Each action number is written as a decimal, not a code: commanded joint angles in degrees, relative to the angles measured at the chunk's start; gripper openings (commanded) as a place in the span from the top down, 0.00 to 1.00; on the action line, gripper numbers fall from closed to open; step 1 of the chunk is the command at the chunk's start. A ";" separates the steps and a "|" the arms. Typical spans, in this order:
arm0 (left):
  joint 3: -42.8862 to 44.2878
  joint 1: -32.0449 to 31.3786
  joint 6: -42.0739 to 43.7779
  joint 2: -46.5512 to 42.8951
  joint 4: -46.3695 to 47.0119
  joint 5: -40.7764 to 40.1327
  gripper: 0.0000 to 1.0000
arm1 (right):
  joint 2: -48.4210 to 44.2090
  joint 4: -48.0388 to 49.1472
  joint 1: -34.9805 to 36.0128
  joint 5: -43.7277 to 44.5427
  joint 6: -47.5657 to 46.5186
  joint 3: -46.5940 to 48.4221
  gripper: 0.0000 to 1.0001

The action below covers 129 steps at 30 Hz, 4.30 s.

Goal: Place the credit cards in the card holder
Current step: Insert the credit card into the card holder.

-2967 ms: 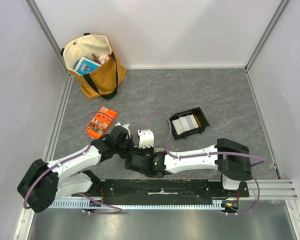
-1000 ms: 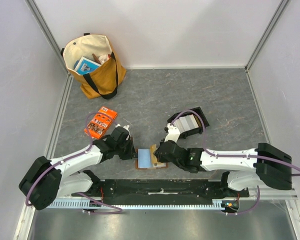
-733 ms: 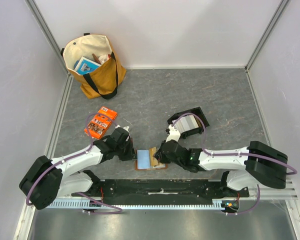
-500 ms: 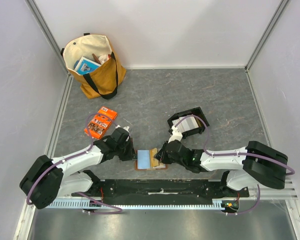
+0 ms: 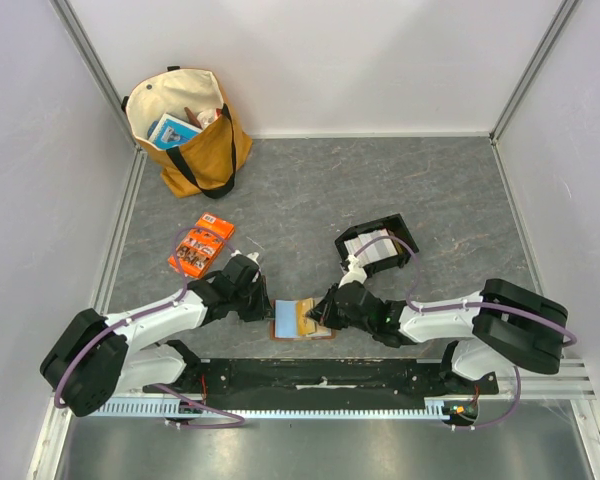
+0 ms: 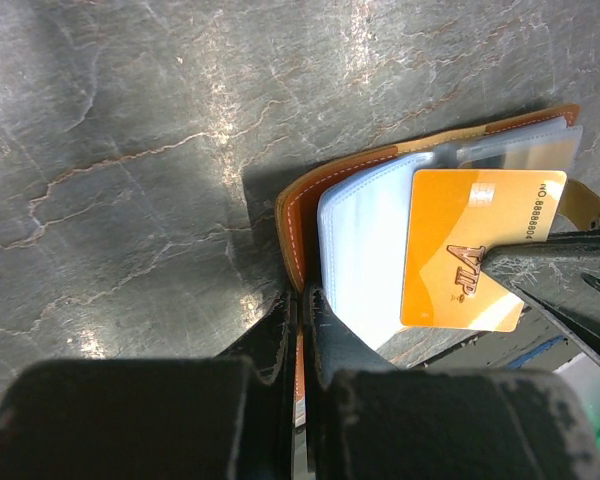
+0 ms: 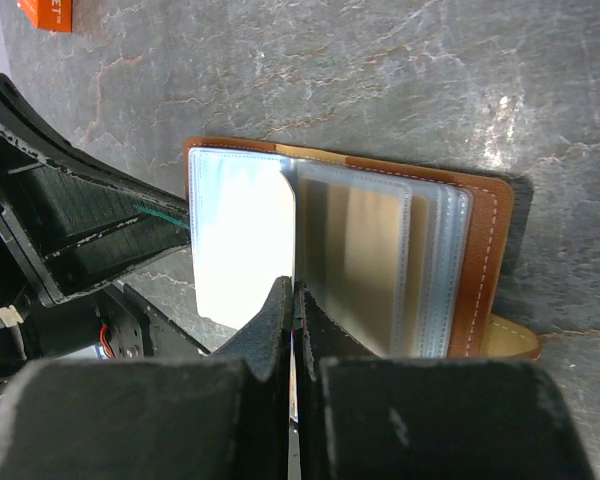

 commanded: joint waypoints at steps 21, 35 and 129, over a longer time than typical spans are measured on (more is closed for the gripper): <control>-1.03 0.00 -1.85 -0.28 0.26 -1.15 0.98 | 8.10 10.33 -0.62 -3.34 7.96 -3.37 1.00; -0.41 0.00 -1.59 0.16 0.26 -1.15 0.98 | -5.18 -2.70 -0.62 5.02 4.01 -3.64 1.00; 0.47 0.00 -2.29 0.34 -0.53 -2.21 0.98 | 0.71 -17.62 -0.09 1.58 -0.91 7.61 0.62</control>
